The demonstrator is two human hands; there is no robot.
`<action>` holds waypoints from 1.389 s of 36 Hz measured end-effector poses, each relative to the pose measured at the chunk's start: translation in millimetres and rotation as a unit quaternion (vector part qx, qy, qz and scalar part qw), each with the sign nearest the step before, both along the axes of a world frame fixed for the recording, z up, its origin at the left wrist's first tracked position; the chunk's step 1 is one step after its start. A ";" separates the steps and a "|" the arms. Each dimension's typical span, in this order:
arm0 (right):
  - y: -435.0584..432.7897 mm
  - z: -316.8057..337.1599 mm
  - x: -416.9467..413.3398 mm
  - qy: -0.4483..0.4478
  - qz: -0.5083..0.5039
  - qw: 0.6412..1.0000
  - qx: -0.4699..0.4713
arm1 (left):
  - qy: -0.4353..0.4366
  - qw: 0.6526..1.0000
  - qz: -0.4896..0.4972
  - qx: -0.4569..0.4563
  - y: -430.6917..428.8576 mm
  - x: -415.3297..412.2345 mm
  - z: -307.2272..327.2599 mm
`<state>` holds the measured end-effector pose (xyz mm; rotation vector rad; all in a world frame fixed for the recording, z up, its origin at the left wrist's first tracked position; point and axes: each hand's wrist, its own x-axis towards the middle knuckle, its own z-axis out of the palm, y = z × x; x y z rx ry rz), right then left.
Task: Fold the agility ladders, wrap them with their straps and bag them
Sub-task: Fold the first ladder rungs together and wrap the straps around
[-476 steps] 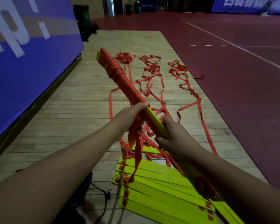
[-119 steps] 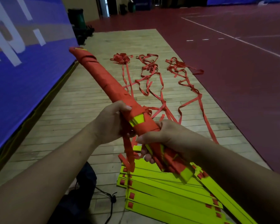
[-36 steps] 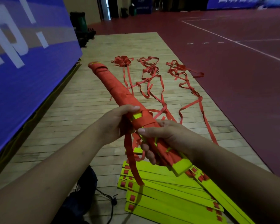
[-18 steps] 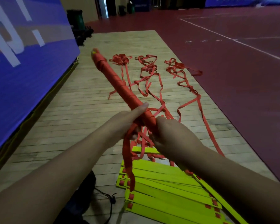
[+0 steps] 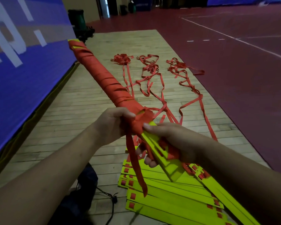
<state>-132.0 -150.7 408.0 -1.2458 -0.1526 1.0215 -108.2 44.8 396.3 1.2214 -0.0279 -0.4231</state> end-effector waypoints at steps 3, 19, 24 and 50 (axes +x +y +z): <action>3.9 -2.7 -4.1 0.034 0.042 0.998 0.030 | -0.012 1.000 -0.015 -0.006 3.4 -1.2 2.6; 9.9 -5.8 2.2 -0.421 -0.068 0.797 -0.428 | 0.049 0.979 -0.082 0.182 -25.1 -0.2 -4.7; 20.3 -18.4 -11.9 -0.547 -0.042 0.698 -0.460 | 0.064 0.986 0.019 0.151 -30.5 1.9 -16.1; 2.1 -6.2 7.9 -0.478 -0.065 0.789 -0.381 | 0.054 0.997 -0.032 0.033 -21.6 3.1 -8.3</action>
